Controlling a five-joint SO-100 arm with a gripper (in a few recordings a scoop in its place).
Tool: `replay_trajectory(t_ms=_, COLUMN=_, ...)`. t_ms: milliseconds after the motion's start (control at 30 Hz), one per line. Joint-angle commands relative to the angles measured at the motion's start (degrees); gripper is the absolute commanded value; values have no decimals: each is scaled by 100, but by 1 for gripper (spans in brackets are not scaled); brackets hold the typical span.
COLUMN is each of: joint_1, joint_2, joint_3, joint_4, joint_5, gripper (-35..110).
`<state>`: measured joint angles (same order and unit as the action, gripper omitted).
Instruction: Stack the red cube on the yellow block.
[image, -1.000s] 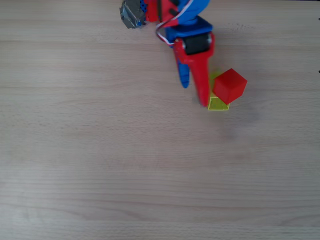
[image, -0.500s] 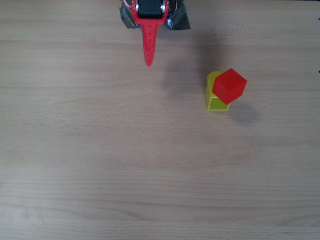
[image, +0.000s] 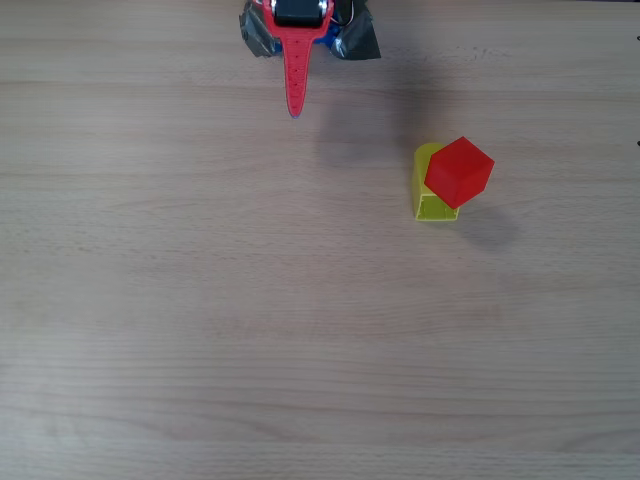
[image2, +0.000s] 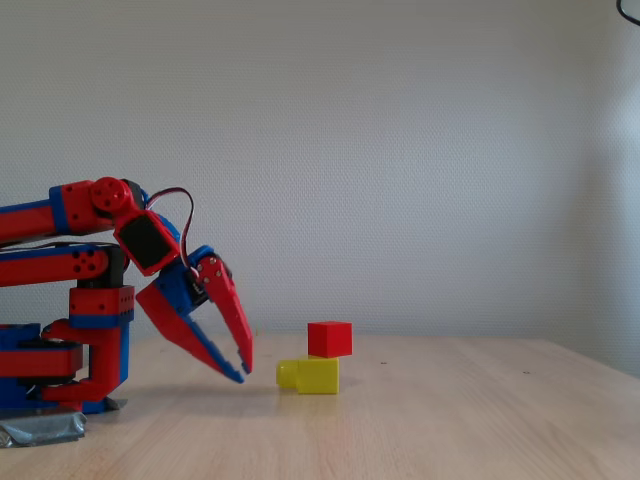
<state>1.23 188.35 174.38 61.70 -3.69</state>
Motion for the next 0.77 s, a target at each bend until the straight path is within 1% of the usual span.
replay_trajectory(t_ms=0, joint_1=62, joint_2=105, joint_3=-237, joint_4=167, joint_5=35, gripper=0)
replay_trajectory(t_ms=267, joint_1=35, joint_2=105, joint_3=-290, joint_4=404, joint_5=53, gripper=0)
replay_trajectory(t_ms=733, joint_1=-18, joint_2=105, joint_3=-299, joint_4=431, joint_5=26, gripper=0)
